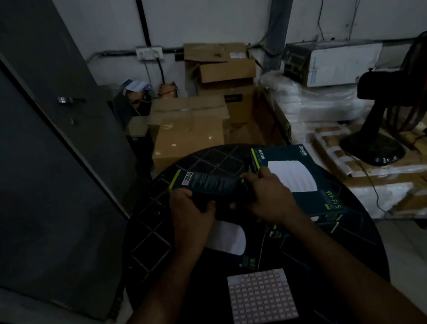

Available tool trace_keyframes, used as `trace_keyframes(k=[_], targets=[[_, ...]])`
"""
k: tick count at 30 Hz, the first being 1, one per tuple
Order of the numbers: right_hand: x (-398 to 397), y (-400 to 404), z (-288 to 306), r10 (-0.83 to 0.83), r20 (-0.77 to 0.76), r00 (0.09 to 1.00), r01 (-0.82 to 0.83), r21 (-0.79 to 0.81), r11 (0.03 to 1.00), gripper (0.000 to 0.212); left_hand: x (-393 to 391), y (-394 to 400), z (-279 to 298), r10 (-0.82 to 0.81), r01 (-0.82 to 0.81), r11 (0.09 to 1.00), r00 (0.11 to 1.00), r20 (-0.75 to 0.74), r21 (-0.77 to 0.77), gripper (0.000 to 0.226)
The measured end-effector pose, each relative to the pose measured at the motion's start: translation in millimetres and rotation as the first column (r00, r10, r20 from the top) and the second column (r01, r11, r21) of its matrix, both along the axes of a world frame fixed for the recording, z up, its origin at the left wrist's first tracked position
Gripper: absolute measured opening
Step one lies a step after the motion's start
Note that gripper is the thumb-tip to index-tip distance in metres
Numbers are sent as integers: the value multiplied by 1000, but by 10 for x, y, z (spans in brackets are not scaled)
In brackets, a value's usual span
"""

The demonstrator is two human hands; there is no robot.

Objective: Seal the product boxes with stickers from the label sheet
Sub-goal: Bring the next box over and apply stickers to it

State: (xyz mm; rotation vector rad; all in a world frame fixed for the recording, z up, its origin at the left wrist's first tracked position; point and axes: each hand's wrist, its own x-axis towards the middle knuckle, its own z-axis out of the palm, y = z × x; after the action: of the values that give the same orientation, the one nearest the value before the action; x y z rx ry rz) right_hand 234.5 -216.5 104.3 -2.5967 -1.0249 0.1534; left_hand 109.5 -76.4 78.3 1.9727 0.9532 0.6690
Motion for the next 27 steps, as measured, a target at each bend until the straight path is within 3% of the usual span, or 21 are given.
trace_keyframes(k=[2, 6, 10, 12, 15, 19, 22, 25, 27], targets=[[-115, 54, -60, -27, 52, 998, 24, 65, 998, 77, 80, -57, 11, -9, 12, 998, 999, 48, -63, 41], [-257, 143, -105, -142, 31, 989, 134, 182, 974, 68, 214, -114, 128, -10, 46, 979, 984, 179, -200, 52], [-388, 157, -128, -152, -87, 984, 171, 287, 943, 66, 297, -46, 273, -72, 203, 851, 959, 275, -485, 55], [-462, 179, -148, -146, -115, 983, 173, 288, 942, 69, 307, 41, 270, -131, 249, 826, 957, 258, -505, 66], [-604, 236, -162, -102, -154, 983, 149, 329, 933, 81, 272, 119, 294, -218, 288, 821, 956, 194, -493, 64], [-700, 291, -95, 20, -346, 938, 146, 447, 883, 37, 325, 325, 176, -349, 330, 849, 937, 32, -414, 68], [-682, 262, -50, 68, -424, 903, 180, 518, 837, 19, 375, 524, 74, -441, 388, 878, 884, -156, -280, 106], [-542, 211, -44, 110, -508, 854, 170, 473, 864, 22, 332, 598, 262, -505, 507, 857, 794, -338, -88, 131], [-374, 179, -67, 146, -385, 911, 37, 430, 902, 26, 297, 638, 338, -533, 564, 824, 742, -406, -51, 133]])
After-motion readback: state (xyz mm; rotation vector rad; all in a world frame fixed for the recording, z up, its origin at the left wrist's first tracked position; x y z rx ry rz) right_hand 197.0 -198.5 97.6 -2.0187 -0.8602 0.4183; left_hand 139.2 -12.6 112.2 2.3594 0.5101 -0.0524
